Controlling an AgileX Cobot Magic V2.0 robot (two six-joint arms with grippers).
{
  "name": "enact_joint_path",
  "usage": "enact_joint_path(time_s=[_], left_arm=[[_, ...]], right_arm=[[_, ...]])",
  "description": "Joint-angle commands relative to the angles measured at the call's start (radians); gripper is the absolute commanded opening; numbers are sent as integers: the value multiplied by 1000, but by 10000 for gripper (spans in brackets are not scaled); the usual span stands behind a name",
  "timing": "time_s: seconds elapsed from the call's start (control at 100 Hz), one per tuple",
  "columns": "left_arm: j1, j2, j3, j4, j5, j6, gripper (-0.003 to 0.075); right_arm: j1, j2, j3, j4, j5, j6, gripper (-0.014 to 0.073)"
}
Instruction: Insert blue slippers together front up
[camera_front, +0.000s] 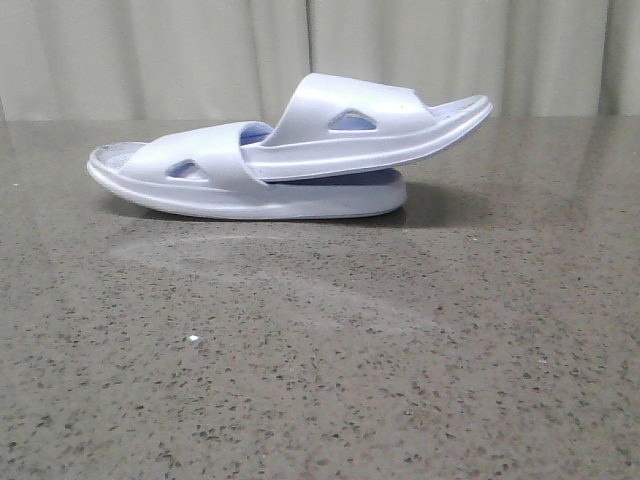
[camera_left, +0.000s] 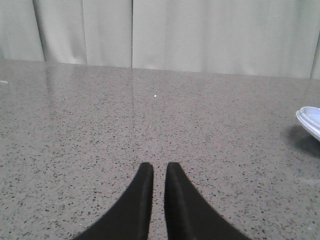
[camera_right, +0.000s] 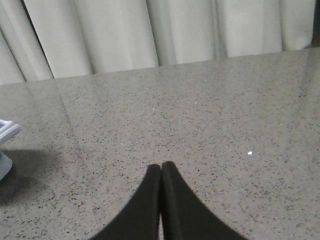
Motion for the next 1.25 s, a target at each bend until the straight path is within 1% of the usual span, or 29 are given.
enact_joint_path(time_s=[0.0, 0.21, 0.24, 0.27, 0.43, 0.54, 0.67, 1.24], left_arm=[[-4, -29, 9, 1, -76, -8, 15], [-4, -29, 9, 1, -76, -8, 15], [-4, -29, 9, 1, -76, -8, 15], [-4, -29, 9, 1, -76, -8, 15], [-4, -29, 9, 1, -76, -8, 15], [-4, -29, 9, 1, -76, -8, 15], [-4, -29, 9, 1, -76, -8, 15], [-4, -29, 9, 1, -76, -8, 15]], right_arm=[[23, -48, 62, -58, -168, 52, -89], [40, -229, 203, -56, -91, 52, -89], [40, -253, 206, -55, -65, 52, -89], [40, -275, 206, -52, -5, 52, -89], [38, -379, 206, -52, 128, 52, -89], [38, -375, 206, -52, 130, 52, -89], [38, -375, 206, -100, 114, 52, -89], [38, -375, 206, -100, 113, 52, -89]])
